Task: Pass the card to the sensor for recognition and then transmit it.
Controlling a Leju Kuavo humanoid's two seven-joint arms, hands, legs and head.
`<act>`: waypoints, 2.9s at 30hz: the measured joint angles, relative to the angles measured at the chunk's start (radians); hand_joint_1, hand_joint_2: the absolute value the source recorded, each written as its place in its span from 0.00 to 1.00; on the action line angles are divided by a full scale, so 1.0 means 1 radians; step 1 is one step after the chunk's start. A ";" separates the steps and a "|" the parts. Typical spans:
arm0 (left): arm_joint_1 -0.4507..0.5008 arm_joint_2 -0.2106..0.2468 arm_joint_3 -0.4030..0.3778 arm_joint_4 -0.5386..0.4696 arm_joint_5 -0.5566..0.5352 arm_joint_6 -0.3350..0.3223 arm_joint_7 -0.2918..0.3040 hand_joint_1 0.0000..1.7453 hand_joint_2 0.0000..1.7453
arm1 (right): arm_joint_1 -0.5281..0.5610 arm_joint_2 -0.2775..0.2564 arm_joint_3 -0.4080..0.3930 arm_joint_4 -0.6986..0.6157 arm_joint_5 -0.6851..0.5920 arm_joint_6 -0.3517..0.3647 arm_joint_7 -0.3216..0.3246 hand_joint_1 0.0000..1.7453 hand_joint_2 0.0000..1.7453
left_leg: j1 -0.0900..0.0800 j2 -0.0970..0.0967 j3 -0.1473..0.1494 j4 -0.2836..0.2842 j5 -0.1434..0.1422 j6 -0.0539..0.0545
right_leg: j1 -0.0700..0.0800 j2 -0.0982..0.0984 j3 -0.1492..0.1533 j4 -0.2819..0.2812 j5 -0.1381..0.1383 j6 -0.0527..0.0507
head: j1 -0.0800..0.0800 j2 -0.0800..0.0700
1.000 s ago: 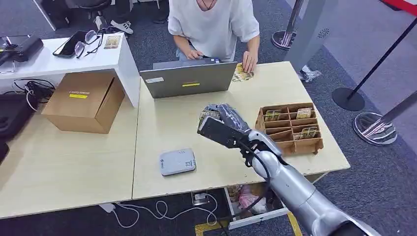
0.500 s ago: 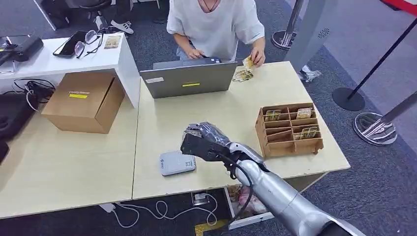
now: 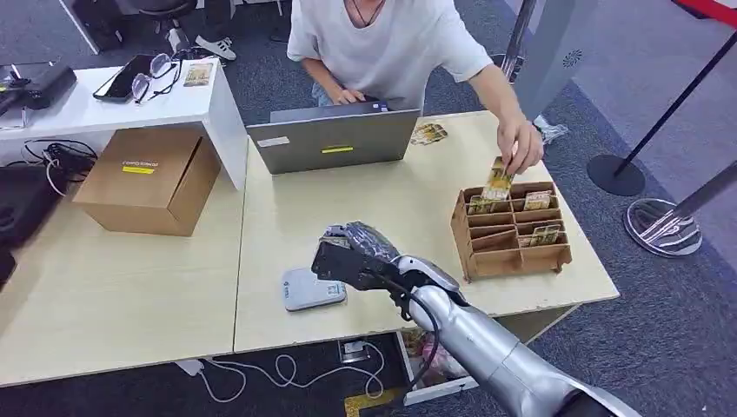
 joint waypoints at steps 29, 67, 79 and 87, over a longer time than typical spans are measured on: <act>-0.021 -0.002 -0.008 0.000 0.000 -0.013 0.043 0.00 0.00 | -0.028 0.135 0.065 0.221 -0.084 -0.043 0.012 1.00 1.00 | 0.000 0.000 0.000 0.000 0.000 0.000 | 0.000 0.001 0.000 0.000 0.000 0.000 | 0.000 0.000; -0.031 -0.011 -0.111 0.000 0.000 -0.027 0.037 0.00 0.00 | -0.083 0.159 -0.011 0.523 0.026 -0.204 0.148 1.00 1.00 | 0.000 0.000 0.000 0.000 0.000 0.000 | 0.000 0.001 0.000 0.000 0.000 0.000 | 0.000 0.000; -0.032 -0.011 -0.124 0.000 0.000 -0.028 0.042 0.00 0.00 | -0.075 0.163 -0.011 0.512 0.068 -0.185 0.102 1.00 1.00 | 0.000 0.000 0.000 0.000 0.000 0.000 | 0.000 0.001 0.000 0.000 0.000 0.000 | 0.000 0.000; -0.032 -0.011 -0.124 0.000 0.000 -0.023 0.052 0.00 0.00 | -0.078 0.169 -0.010 0.475 0.094 -0.183 0.085 1.00 1.00 | 0.000 0.000 0.000 0.000 0.000 0.000 | 0.000 0.001 0.000 0.000 0.000 0.000 | 0.000 0.000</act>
